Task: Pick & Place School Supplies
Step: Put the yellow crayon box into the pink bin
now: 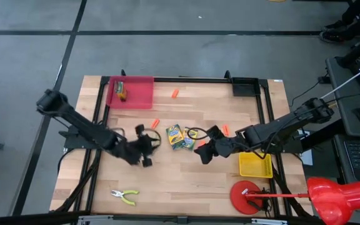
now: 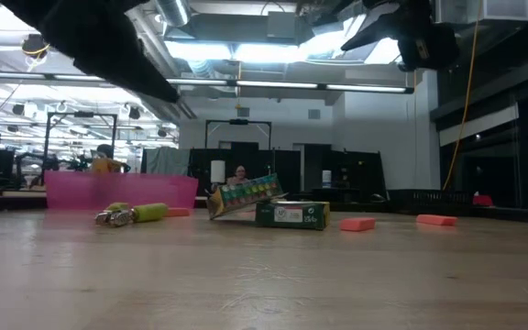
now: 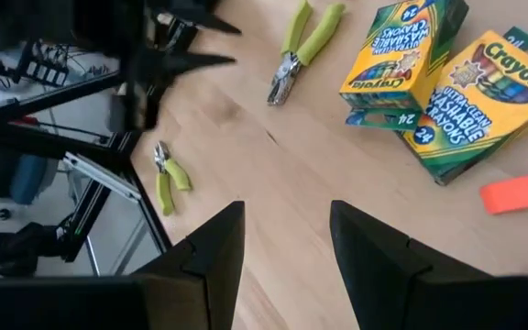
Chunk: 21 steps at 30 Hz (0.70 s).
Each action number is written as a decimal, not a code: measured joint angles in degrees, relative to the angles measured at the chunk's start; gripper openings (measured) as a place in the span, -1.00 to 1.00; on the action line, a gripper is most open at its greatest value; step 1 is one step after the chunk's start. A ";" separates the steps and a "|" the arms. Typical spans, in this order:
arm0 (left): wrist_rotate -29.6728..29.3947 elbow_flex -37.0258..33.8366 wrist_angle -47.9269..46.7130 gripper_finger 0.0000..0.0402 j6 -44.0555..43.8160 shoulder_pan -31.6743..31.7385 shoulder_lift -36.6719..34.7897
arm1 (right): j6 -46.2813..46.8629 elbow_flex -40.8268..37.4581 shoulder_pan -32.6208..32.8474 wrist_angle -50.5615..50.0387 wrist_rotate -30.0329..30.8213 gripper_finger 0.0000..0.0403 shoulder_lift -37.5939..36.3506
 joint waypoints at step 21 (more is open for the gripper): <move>-11.47 34.16 -29.40 -0.42 -20.83 -1.17 35.90 | -5.42 0.00 11.65 -4.69 -2.68 -0.17 -0.52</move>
